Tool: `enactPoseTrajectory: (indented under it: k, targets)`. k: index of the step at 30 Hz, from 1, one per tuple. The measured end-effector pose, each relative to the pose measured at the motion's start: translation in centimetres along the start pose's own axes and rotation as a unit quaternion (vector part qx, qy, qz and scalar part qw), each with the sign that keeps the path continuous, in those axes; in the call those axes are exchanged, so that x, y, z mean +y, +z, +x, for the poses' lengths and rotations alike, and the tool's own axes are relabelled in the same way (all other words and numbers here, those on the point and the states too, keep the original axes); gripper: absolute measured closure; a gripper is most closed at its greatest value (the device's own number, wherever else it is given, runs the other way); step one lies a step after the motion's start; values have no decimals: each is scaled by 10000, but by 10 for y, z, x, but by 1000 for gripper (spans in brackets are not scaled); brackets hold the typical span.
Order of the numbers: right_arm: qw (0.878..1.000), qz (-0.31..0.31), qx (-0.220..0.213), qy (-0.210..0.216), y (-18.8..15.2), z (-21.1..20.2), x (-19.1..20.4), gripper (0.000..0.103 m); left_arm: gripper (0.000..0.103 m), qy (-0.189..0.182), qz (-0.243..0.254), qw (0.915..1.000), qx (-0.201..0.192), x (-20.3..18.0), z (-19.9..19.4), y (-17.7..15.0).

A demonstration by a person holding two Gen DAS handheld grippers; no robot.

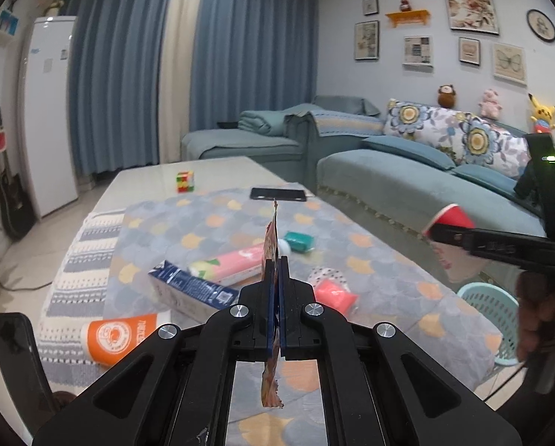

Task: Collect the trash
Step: 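Carry both items to the blue basket and open both tools to drop them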

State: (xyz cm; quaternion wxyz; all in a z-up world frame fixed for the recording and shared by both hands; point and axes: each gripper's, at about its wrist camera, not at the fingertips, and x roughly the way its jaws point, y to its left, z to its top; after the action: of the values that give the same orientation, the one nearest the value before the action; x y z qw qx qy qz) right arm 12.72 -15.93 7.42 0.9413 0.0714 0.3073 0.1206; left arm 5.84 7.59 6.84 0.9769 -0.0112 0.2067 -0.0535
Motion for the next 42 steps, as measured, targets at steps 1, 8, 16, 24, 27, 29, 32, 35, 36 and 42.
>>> enactPoseTrajectory:
  k: [1,8,16,24,27,29,32,35,36,42]
  targets:
    - [10000,17,-55,-2,-2,-10,-5,53,103,-54,10,10000,-9,-1,-1,0]
    - [9987,127,-497,-44,-13,-77,-40,53,103,-395,205,9990,-28,-16,-5,-7]
    - [9917,447,-1177,-266,-19,-128,-92,53,103,-1001,420,9941,2,-41,-5,-11]
    - [9810,1351,-1139,-800,-20,-142,-170,53,102,-1805,427,9825,172,-94,1,-12]
    - [9751,1447,-1219,-1157,-21,-155,-193,53,102,-2210,336,9743,261,-125,9,-7]
    - [9699,1552,-1281,-1370,-27,-164,-210,52,102,-2449,261,9686,323,-144,16,-3]
    - [9614,2206,-1207,-1114,-37,-168,-244,52,102,-2837,195,9578,427,-179,35,7]
    - [9564,2529,-1076,-988,-44,-164,-265,52,102,-3131,265,9479,517,-222,53,17]
    - [9552,2578,-1063,-990,-45,-164,-268,52,102,-3168,297,9465,531,-232,56,18]
    - [9487,2869,-835,-1034,-49,-152,-288,52,102,-3409,467,9361,727,-291,82,18]
